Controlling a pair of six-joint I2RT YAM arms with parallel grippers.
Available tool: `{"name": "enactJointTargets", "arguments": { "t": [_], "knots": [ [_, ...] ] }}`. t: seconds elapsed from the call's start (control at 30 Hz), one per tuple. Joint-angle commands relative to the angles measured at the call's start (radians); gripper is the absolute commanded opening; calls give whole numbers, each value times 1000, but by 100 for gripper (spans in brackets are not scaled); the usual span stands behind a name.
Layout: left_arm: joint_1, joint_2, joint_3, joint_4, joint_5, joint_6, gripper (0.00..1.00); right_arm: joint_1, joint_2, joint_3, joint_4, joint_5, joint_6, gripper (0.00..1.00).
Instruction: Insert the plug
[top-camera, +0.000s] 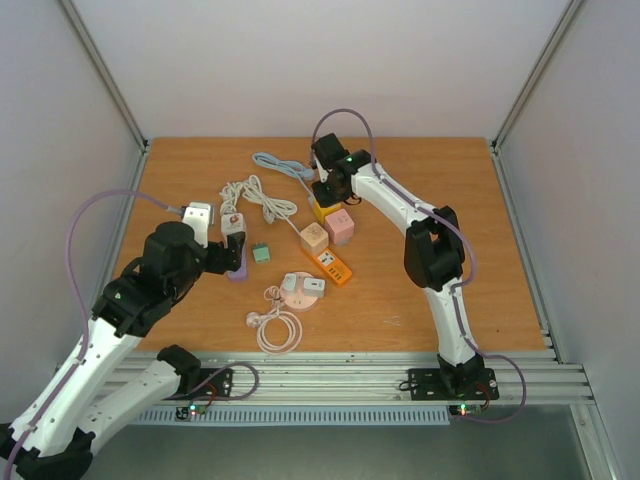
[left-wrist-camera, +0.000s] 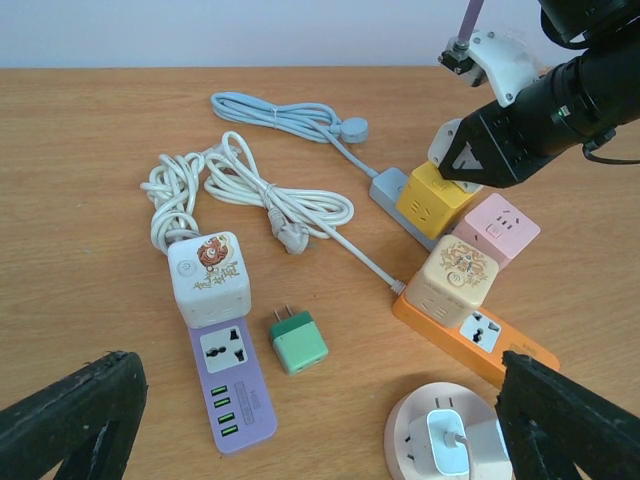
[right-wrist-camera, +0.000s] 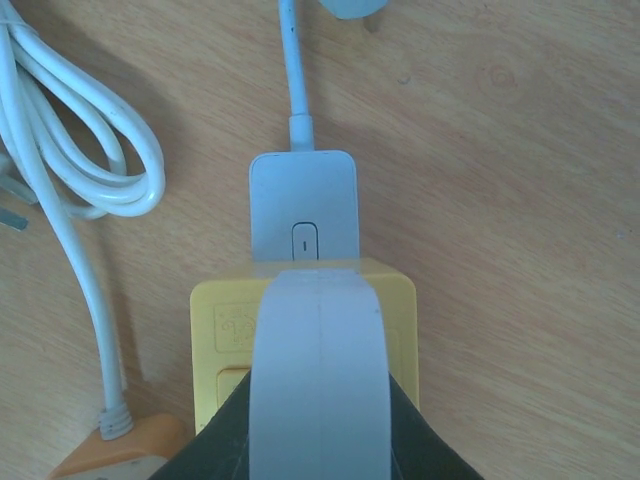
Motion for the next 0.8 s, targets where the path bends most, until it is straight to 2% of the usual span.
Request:
{"name": "enactJointTargets", "arguments": {
  "t": [0.0, 0.2, 0.3, 0.43, 0.6, 0.77],
  "knots": [
    [0, 9, -3, 53, -8, 6, 96, 10, 38, -32, -73, 56, 16, 19],
    [0, 53, 34, 15, 9, -16, 96, 11, -67, 47, -81, 11, 60, 53],
    [0, 86, 48, 5, 50, -18, 99, 10, -132, 37, -59, -30, 83, 64],
    [0, 142, 51, -3, 88, -25, 99, 11, -246, -54, -5, -88, 116, 66],
    [0, 204, 32, 11, 102, -110, 99, 11, -434, -269, 78, -96, 180, 67],
    [0, 349, 44, -41, 105, -286, 77, 12, -598, -505, 185, -139, 285, 64]
  ]
}}
